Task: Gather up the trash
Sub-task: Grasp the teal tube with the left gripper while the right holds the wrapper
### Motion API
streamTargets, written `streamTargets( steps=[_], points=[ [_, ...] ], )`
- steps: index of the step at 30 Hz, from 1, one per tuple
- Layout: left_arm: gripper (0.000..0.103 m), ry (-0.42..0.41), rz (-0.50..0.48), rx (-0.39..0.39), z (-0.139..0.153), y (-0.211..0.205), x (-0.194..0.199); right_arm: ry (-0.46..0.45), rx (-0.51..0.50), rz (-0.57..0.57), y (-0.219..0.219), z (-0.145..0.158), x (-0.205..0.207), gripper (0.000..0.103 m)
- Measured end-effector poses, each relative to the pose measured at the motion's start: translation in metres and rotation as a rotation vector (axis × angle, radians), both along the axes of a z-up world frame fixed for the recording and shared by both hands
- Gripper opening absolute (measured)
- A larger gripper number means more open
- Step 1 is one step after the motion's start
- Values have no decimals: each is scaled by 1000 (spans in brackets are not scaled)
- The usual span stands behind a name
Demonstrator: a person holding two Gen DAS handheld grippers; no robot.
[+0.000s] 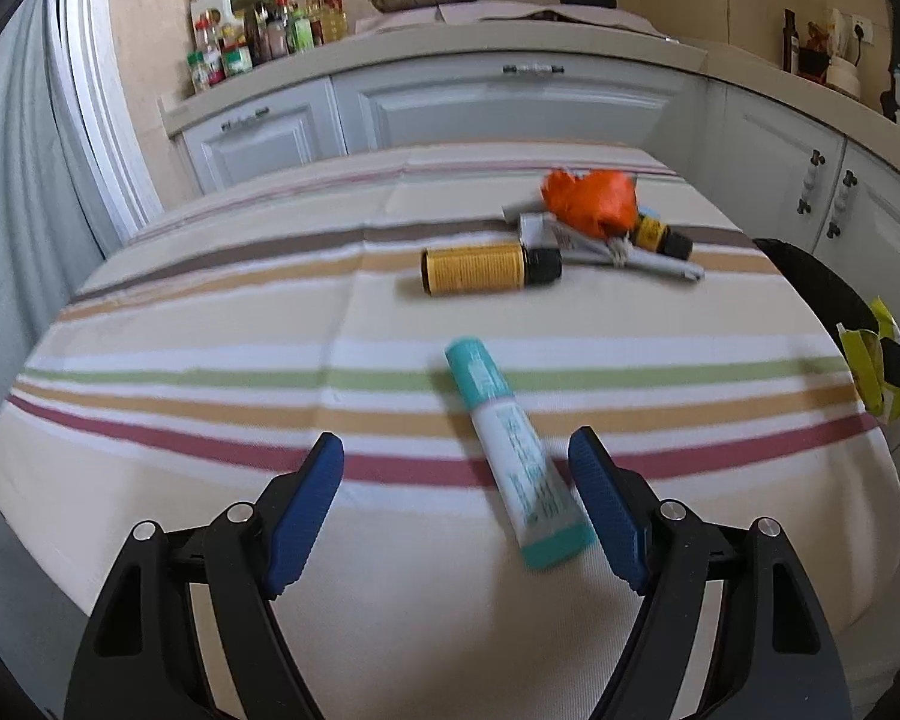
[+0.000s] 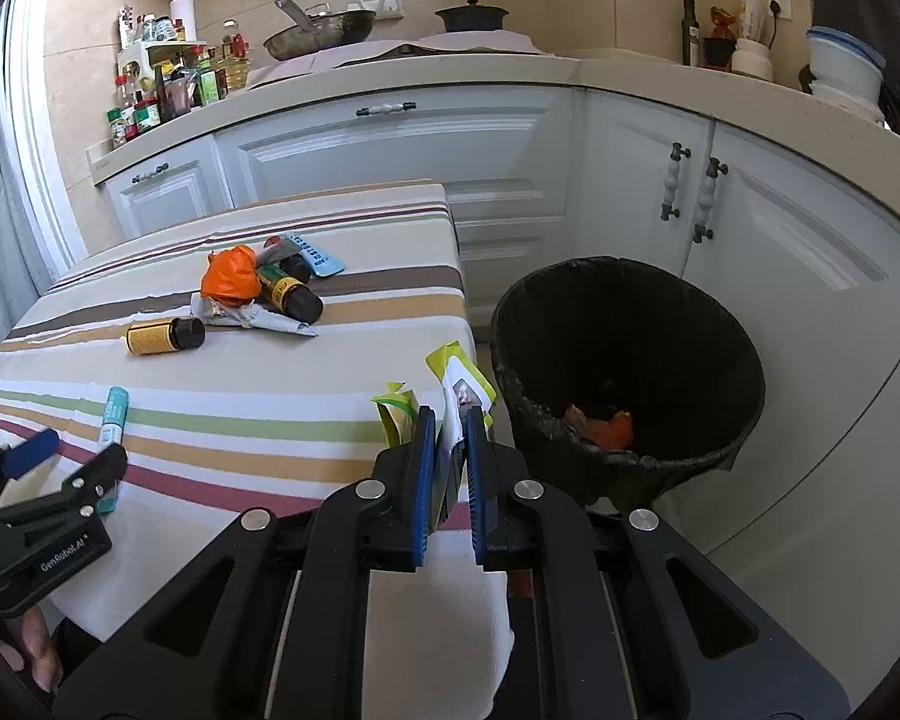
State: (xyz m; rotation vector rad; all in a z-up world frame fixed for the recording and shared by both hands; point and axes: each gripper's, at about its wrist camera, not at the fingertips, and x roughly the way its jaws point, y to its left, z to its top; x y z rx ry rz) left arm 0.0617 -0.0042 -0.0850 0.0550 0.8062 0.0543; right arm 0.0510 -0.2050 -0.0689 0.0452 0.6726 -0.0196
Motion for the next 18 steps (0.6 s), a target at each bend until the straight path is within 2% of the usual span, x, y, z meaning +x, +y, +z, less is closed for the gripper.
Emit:
streamTargets(
  steps=[1, 4, 6, 7, 9, 10, 18],
  points=[
    [74, -4, 0, -22, -1, 3, -2, 0, 1, 0, 0, 0, 0, 10],
    [62, -10, -13, -32, -1, 3, -6, -4, 0, 4, 1, -1, 0, 10],
    [47, -16, -34, -34, -1, 2, -9, -6, 0, 6, 2, -1, 0, 10],
    [44, -18, -40, -35, 0, 1, -10, -5, -1, 7, 2, -1, 0, 10],
    [26, -23, -57, -33, 0, -1, -12, -6, -3, 8, 3, -1, 1, 10],
    [22, -25, -60, -27, 1, -1, -13, -6, -4, 9, 3, -1, 1, 10],
    [20, -35, -80, -56, 5, 6, -12, -18, -12, 14, 9, 4, 1, 10]
  ],
)
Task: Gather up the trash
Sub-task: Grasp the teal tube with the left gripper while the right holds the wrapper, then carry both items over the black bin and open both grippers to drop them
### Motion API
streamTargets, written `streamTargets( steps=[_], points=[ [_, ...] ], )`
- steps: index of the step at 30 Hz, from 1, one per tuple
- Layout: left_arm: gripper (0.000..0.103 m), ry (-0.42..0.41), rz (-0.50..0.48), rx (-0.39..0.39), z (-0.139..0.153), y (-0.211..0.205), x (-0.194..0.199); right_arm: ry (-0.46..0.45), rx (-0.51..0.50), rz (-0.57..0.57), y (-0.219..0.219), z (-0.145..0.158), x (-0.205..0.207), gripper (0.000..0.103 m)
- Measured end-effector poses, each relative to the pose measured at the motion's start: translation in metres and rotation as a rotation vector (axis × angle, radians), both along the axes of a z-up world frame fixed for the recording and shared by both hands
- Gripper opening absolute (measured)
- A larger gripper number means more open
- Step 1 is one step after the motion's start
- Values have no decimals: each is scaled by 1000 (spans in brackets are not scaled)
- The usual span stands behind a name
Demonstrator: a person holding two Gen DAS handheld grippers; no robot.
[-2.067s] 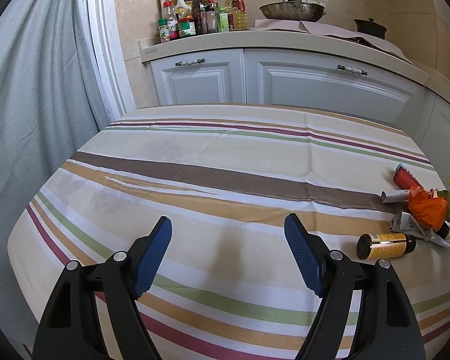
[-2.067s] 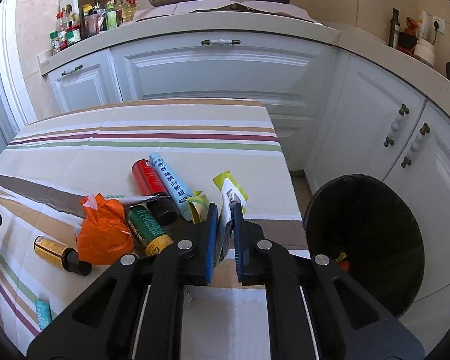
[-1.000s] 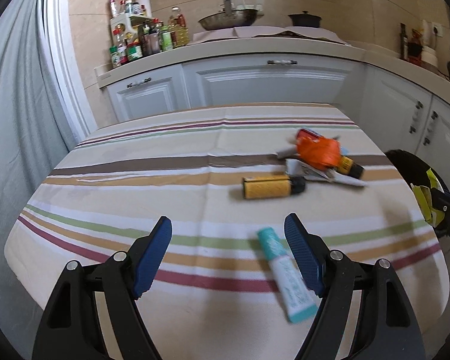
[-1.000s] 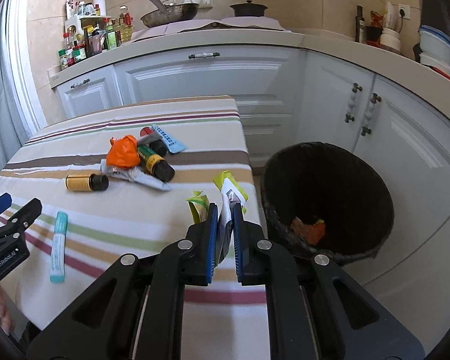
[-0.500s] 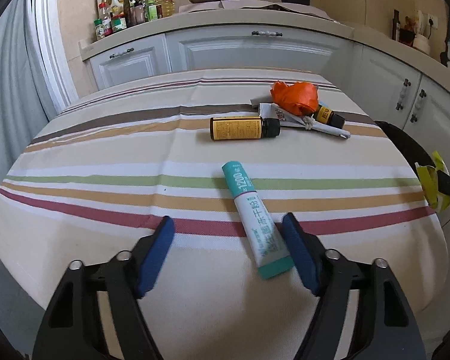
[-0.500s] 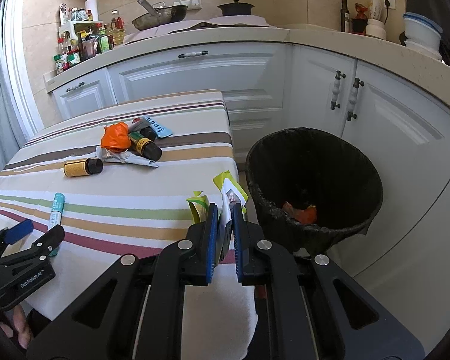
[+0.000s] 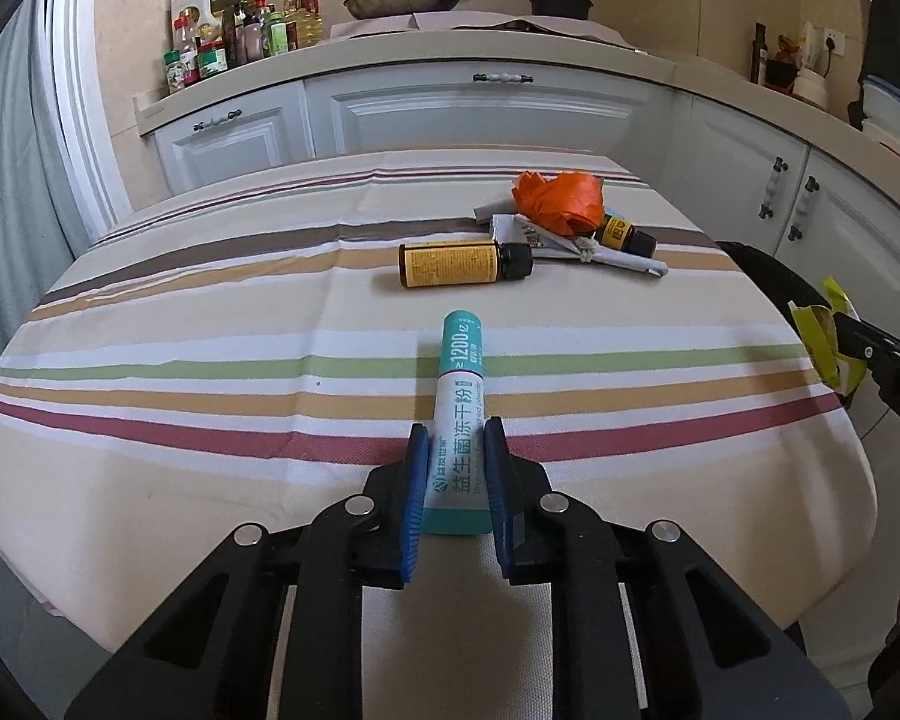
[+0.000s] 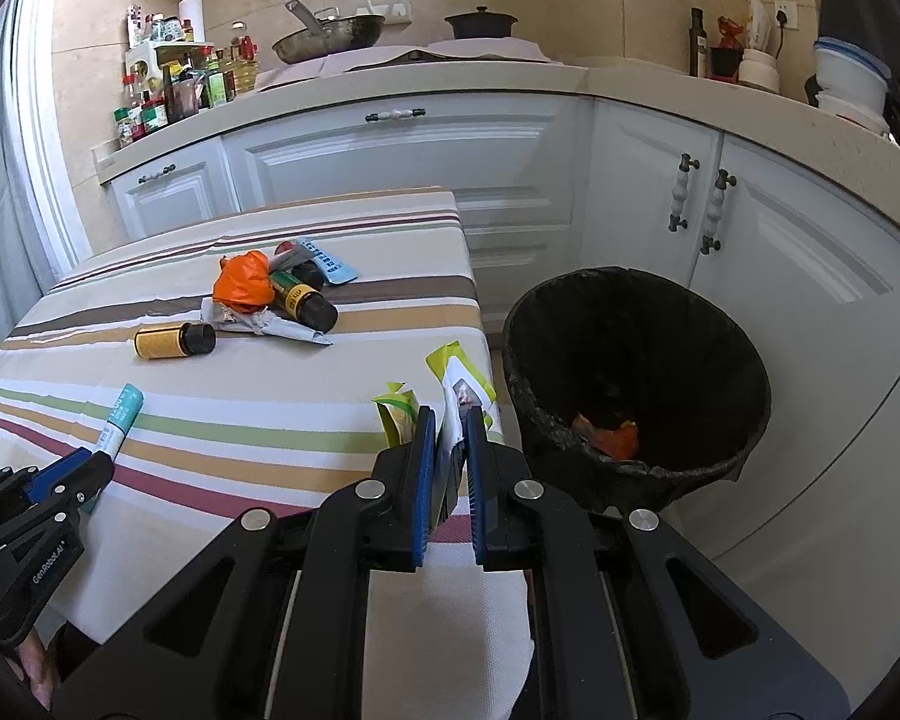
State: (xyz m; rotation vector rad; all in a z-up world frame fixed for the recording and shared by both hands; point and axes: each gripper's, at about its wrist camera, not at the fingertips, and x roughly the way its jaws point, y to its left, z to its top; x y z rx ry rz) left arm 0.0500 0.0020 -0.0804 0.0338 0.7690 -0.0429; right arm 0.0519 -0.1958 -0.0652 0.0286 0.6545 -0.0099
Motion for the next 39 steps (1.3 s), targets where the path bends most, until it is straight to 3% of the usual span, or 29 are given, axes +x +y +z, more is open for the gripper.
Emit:
streamTargets(
  steps=[14, 27, 39],
  points=[
    [19, -113, -52, -11, 42, -16, 14, -58, -2, -49, -16, 25, 6, 10],
    [19, -177, -187, -55, 73, -75, 51, -125, -27, -161, -66, 56, 20, 10],
    [19, -199, -280, -72, 87, -134, 84, -159, -33, -225, -111, 63, 37, 10]
  ],
)
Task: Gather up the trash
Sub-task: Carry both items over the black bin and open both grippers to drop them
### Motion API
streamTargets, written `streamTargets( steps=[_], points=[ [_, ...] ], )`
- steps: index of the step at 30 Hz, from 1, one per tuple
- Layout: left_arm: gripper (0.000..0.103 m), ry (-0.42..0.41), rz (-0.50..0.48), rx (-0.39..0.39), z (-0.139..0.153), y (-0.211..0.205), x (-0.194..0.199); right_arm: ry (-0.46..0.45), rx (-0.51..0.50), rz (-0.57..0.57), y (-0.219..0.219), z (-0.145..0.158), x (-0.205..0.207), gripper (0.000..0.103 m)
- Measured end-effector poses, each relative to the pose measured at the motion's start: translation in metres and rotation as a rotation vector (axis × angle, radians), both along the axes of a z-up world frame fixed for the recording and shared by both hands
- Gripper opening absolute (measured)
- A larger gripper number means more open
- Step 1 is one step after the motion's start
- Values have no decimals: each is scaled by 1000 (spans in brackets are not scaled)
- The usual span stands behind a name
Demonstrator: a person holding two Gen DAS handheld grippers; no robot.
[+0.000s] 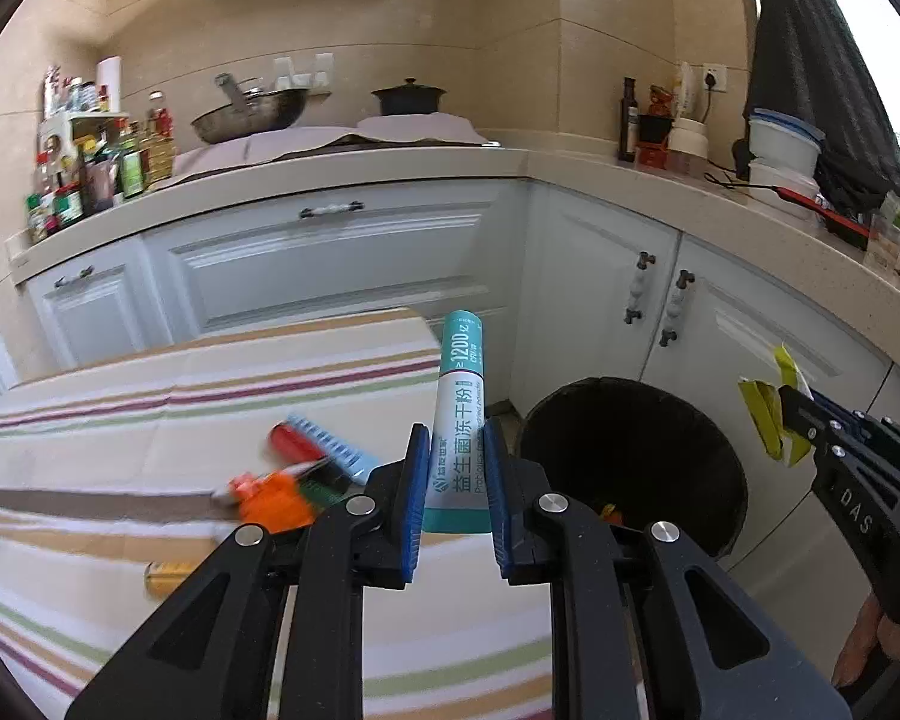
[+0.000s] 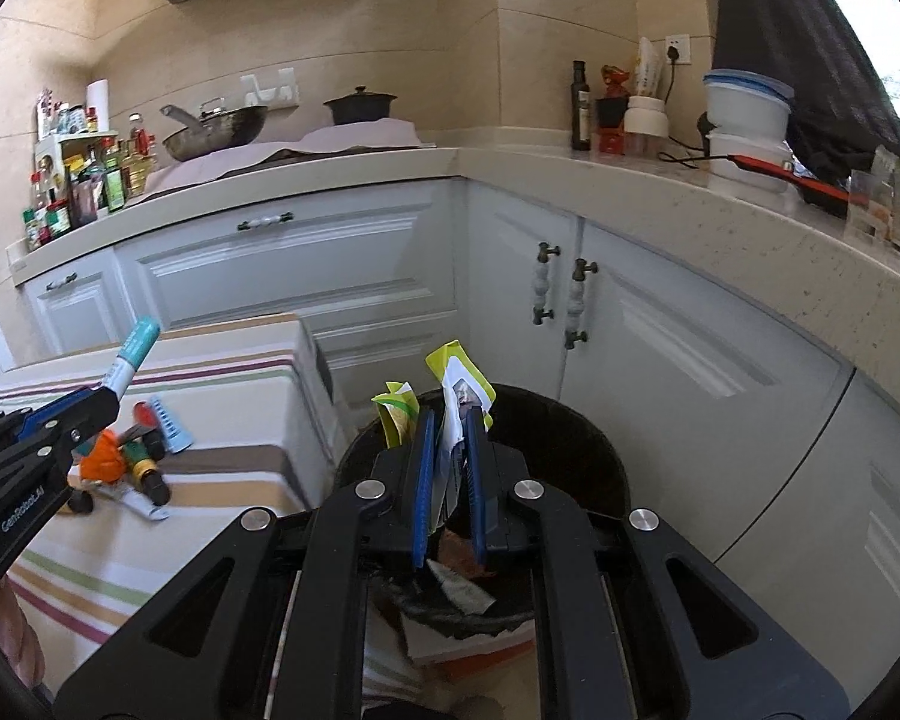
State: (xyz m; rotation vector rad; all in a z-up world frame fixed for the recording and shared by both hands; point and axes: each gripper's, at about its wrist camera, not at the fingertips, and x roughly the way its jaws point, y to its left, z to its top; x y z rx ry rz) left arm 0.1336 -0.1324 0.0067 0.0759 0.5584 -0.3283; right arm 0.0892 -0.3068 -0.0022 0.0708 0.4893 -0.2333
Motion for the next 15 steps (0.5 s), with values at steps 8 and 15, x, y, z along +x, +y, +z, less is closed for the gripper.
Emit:
streamTargets(
  steps=[8, 15],
  points=[
    [19, 0, -47, 13, -5, -39, 24, -2, 8, -31, -26, -6, 20, 10],
    [19, 22, -84, 41, -17, -73, 47, 13, 24, -48, -42, -20, 38, 10]
  ],
)
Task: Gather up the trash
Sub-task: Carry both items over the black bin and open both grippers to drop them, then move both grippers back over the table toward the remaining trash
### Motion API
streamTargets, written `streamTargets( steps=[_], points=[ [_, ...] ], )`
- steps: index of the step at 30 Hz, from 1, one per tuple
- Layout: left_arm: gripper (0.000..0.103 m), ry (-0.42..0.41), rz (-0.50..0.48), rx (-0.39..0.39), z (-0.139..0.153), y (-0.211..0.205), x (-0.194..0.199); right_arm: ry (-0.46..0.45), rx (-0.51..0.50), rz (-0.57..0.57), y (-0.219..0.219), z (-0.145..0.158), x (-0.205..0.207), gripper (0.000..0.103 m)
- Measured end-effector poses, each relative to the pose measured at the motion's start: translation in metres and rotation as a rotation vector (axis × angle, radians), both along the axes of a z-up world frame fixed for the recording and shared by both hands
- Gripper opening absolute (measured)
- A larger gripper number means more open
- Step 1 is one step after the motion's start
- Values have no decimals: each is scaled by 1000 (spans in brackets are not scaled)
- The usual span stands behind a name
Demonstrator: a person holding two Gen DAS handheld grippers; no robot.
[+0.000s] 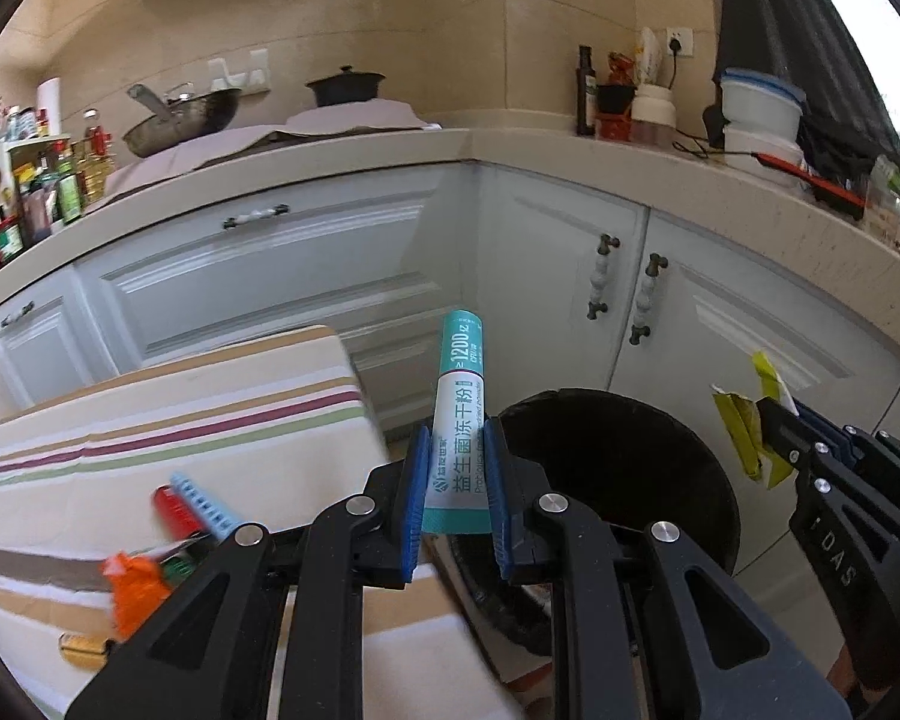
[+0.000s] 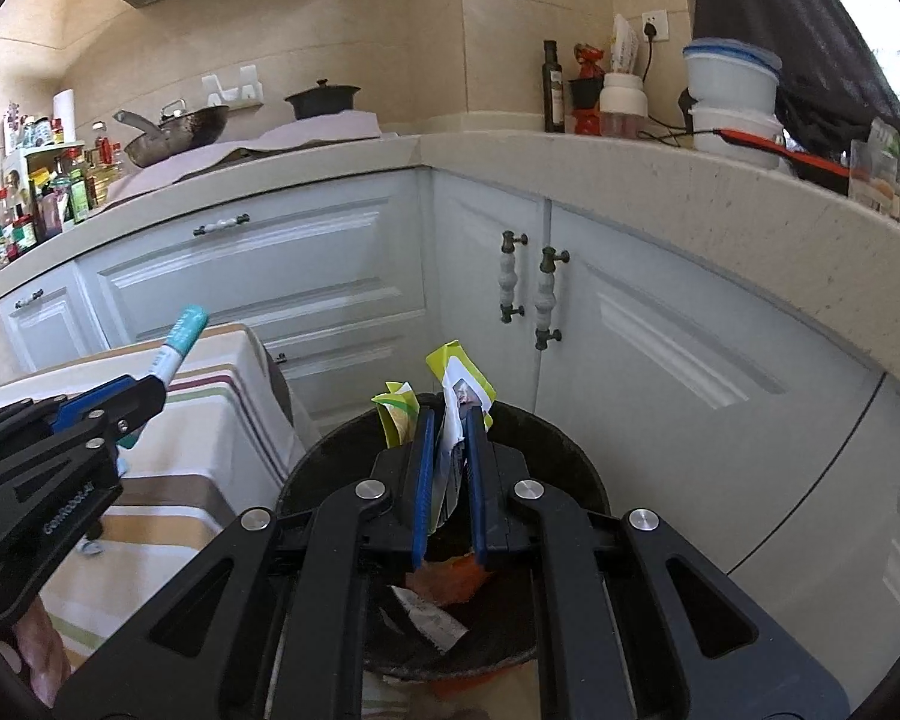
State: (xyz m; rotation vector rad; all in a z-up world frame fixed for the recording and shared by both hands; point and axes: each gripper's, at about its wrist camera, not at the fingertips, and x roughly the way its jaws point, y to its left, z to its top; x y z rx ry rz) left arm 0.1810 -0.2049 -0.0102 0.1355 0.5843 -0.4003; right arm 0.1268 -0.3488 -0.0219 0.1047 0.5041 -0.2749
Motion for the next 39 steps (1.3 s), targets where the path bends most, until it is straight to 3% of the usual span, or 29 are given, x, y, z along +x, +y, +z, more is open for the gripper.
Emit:
streamTargets(
  steps=[10, 12, 14, 22, 31, 39],
  points=[
    [24, 31, -34, 64, -18, -35, 22, 25, 27, -36, -23, -22, 23, 15],
    [41, 44, -31, 75, -22, -39, 26, 26, 32, -48, -27, -25, 27, 33],
    [51, 57, -22, 64, -25, -39, 29, 28, 36, -58, -31, -28, 28, 34],
    [59, 76, -23, 67, -26, -39, 29, 46, 40, -80, -40, -30, 26, 37],
    [68, 77, 38, 65, -20, 12, 10, 48, 52, -33, -12, -23, 20, 39],
    [72, 53, 173, 72, -12, 92, -10, 35, 55, 99, 53, -11, 21, 44]
  ],
)
